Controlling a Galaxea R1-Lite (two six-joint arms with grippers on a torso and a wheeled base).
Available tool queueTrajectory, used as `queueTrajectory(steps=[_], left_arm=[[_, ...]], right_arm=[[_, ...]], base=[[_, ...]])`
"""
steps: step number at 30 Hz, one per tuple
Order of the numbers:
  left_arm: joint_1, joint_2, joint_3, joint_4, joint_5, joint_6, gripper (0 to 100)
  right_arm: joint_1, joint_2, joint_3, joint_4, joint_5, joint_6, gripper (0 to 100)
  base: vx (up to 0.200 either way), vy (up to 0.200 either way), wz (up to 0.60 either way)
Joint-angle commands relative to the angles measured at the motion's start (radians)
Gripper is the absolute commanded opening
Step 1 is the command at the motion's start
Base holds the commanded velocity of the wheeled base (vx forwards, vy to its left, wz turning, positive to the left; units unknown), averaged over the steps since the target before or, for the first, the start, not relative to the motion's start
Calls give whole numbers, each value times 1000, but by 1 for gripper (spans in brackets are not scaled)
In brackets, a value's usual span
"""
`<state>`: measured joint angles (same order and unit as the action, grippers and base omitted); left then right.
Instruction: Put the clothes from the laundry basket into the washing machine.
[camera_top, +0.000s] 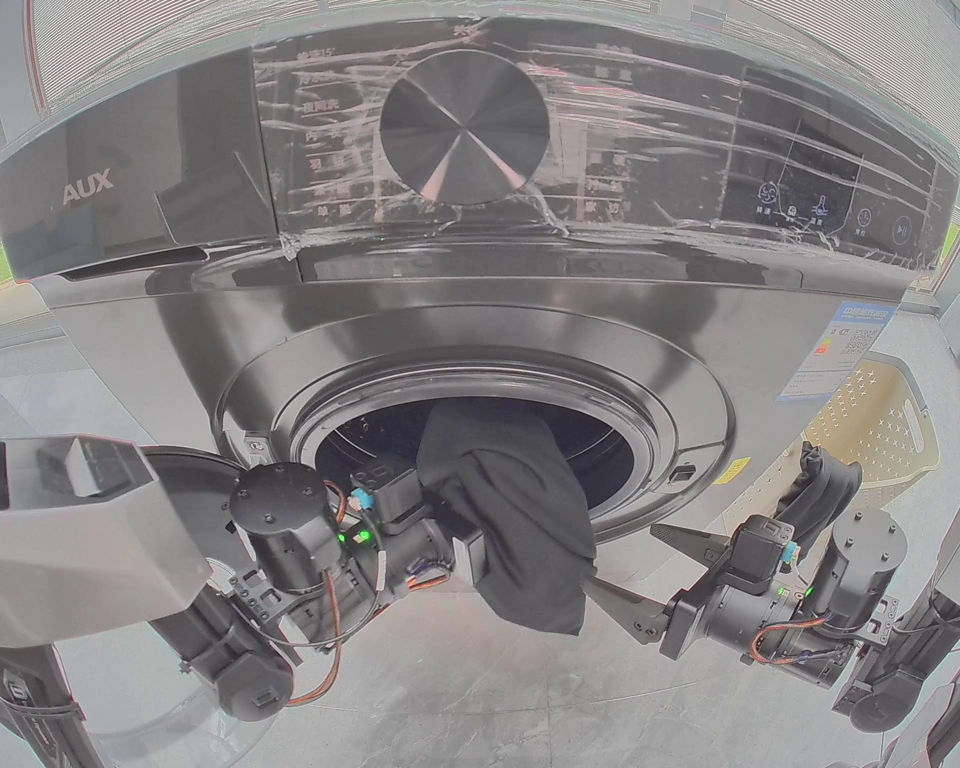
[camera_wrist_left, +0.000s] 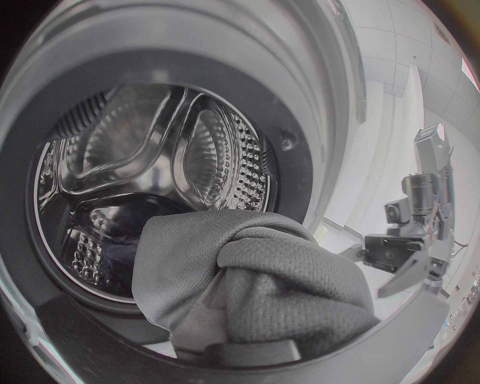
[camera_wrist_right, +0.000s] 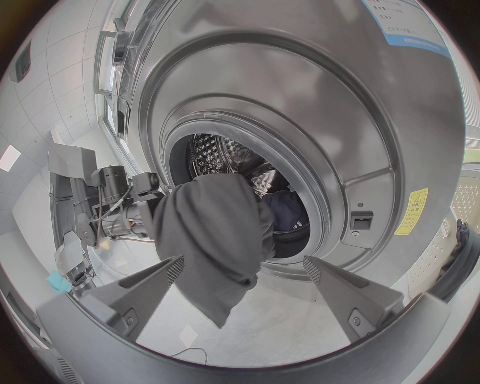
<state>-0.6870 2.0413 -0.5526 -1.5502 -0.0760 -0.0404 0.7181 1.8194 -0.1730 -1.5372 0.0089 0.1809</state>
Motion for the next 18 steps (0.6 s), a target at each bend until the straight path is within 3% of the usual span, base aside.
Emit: queueTrajectory(steps=[1,5,18], left_arm=[[3,137,-136,2,27,-9,0],[18,235,-274,-1,64,-47,0],[86,407,-613,67,64,-59,0]], right_arm=[[3,-2,1,0,0,2,100],[3,-2,1,0,0,2,100],[3,5,1,0,0,2,100]], base=[[0,0,0],[0,0,0],[0,0,0]])
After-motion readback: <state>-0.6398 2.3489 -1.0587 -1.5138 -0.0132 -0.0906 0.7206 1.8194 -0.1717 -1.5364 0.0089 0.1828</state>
